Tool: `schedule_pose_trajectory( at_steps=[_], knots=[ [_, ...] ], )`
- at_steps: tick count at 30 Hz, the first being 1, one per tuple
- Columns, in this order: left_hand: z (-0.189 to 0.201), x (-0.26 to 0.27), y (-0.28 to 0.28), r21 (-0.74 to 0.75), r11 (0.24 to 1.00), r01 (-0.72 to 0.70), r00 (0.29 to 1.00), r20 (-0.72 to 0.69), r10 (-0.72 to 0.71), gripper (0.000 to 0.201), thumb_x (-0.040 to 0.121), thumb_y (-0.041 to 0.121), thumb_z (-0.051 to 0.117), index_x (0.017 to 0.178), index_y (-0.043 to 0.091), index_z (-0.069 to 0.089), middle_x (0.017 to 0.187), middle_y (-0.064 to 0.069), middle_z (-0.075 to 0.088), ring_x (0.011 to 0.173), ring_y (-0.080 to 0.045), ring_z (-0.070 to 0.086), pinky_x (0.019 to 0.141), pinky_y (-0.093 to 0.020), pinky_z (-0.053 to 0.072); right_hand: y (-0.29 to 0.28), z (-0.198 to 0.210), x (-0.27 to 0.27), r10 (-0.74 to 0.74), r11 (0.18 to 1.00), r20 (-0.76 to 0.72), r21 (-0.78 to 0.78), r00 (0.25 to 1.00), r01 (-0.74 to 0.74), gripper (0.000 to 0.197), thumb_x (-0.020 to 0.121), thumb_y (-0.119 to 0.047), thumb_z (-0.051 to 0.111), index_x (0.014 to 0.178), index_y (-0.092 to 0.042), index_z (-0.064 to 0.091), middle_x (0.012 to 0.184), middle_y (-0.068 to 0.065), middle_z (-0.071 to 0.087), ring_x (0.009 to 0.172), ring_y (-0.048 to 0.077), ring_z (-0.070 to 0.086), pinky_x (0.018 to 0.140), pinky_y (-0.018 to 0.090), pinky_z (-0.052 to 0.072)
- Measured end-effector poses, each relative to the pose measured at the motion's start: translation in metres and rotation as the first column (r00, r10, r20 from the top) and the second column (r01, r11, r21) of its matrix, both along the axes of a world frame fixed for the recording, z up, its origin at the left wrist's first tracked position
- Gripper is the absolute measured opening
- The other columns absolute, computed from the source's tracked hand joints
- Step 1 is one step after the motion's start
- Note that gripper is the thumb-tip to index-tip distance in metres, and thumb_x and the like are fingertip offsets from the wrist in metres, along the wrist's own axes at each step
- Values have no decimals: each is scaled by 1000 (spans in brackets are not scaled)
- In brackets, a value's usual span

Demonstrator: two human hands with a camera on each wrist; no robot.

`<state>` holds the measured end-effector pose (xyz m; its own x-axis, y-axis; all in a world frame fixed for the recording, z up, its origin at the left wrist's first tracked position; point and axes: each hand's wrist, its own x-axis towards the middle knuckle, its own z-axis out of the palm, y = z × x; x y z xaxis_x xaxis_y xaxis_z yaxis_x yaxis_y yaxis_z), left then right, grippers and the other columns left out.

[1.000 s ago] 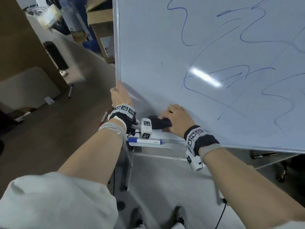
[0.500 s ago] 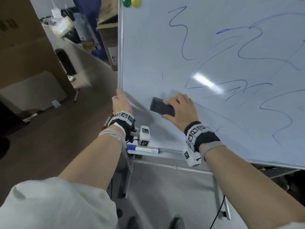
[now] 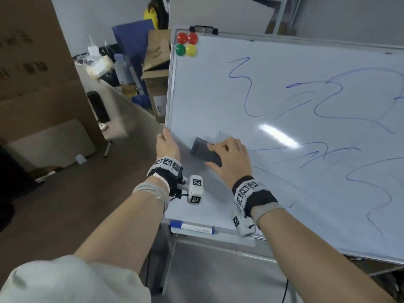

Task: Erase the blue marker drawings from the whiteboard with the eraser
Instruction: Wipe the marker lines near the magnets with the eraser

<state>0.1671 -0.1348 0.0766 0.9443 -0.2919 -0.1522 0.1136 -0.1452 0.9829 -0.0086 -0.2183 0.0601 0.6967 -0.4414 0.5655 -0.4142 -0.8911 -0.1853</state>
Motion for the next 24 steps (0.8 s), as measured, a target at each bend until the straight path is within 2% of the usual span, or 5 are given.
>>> schedule_pose_trajectory(
  at_steps=[5,7,11,18,24],
  knots=[
    [-5,-1,0,54,999,6,1000,13,-7,49,109,42,28,128,8,56,130,-16,62,122,-34,55,110,-38,35,-18,23,-5,-104,995,31,1,994,104,49,79,-43,76,117,-20,59,105,9,52,95,31,49,81,43,44],
    [-4,-7,-7,54,998,-24,999,23,23,48,108,43,28,123,10,59,126,-16,64,121,-36,56,114,-48,32,-36,37,-19,-265,963,159,87,951,254,48,81,-43,73,117,-17,56,108,12,52,97,34,49,84,43,43],
    [-5,-18,-19,128,990,-63,998,29,60,50,108,43,24,126,12,59,131,-15,62,125,-37,52,116,-46,25,-52,41,-42,-452,891,287,198,845,409,48,81,-42,72,118,-16,56,108,13,50,99,33,47,85,41,43],
    [-8,-10,-10,146,985,-89,996,15,88,51,107,48,24,127,17,58,135,-15,59,125,-38,48,111,-45,26,-10,24,2,-11,999,-13,49,1000,12,51,73,-41,82,118,-24,64,102,6,51,95,28,48,82,42,46],
    [-7,-14,-3,99,994,-45,998,-28,48,55,102,57,24,122,17,56,123,-14,65,117,-37,55,113,-53,33,-21,46,-15,-243,967,148,113,959,228,49,80,-47,72,117,-19,56,107,9,53,97,32,52,79,41,47]
  ],
)
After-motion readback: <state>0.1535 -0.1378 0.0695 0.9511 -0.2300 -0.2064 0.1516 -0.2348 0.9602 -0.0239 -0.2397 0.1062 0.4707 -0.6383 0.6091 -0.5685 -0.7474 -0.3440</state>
